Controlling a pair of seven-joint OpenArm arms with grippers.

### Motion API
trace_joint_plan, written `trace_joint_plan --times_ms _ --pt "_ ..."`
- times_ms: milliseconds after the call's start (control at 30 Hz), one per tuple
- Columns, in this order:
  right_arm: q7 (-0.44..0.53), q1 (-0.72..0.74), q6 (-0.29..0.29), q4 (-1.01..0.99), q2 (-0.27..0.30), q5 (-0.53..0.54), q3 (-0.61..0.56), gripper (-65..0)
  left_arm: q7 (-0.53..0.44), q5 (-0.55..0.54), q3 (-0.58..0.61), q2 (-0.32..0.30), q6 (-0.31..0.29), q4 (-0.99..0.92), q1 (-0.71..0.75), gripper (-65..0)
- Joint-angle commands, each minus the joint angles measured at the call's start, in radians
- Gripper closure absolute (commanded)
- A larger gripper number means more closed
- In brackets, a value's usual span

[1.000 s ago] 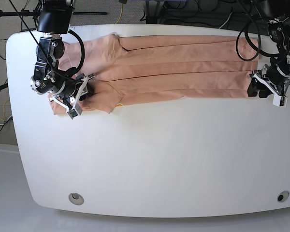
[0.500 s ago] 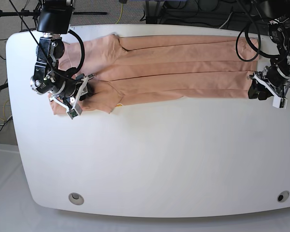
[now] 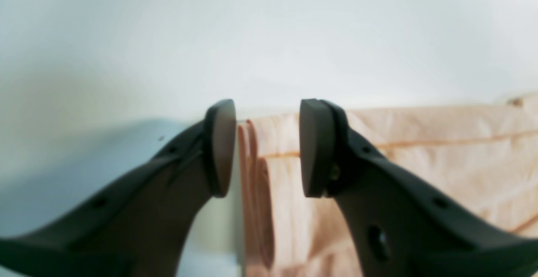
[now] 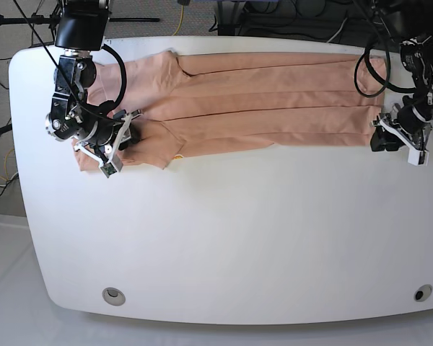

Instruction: Fold the T-shirt properly

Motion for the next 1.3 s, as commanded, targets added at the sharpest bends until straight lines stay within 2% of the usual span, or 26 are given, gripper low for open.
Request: trace_joint_plan --times_ms 0,100,167,300,433,500,567,700,900,967,1267 --pt "-0.006 0.014 0.001 0.015 0.011 -0.005 0.001 -18.6 -0.020 -0.019 0.000 -0.017 -0.012 0.015 -0.003 -25.5" --pt "-0.008 0.016 0.001 0.015 0.012 -0.002 0.001 -18.5 -0.027 -0.016 0.006 -0.015 -0.015 0.024 0.006 -23.8" --pt "-0.001 0.010 0.001 0.014 0.010 0.002 0.003 -18.1 -0.055 -0.020 0.015 -0.013 -0.017 0.037 0.025 -15.4" --pt "-0.001 0.010 0.001 0.014 0.010 0.002 0.002 -18.1 -0.057 -0.021 0.016 -0.012 -0.019 0.047 0.028 -6.9" --pt "0.000 0.011 0.001 0.012 0.010 0.002 0.000 -18.1 -0.054 -0.021 0.011 -0.013 -0.022 0.070 0.031 -3.6" --pt "0.001 0.010 0.001 0.013 0.009 0.003 -0.001 -18.0 -0.052 -0.020 0.008 -0.012 -0.025 0.092 0.037 -4.9" --pt "0.003 0.011 0.001 0.017 0.008 -0.001 0.002 -18.1 -0.062 -0.015 0.004 -0.011 -0.027 0.185 0.068 -9.1" --pt "0.003 0.011 0.001 0.016 0.008 -0.001 0.002 -18.1 -0.055 -0.016 0.003 -0.011 -0.027 0.234 0.081 -14.4" --pt "0.008 0.007 0.001 0.016 0.006 0.001 0.000 -18.2 -0.028 -0.019 0.003 -0.011 -0.025 0.250 0.075 -21.4" --pt "0.007 0.012 0.001 0.016 0.001 -0.001 -0.001 -18.6 0.001 -0.018 0.003 -0.010 -0.033 0.249 0.062 -26.5" --pt "0.001 0.014 0.001 0.013 0.000 -0.004 -0.001 -18.6 -0.016 -0.012 -0.005 -0.008 -0.053 0.204 0.036 -33.9"
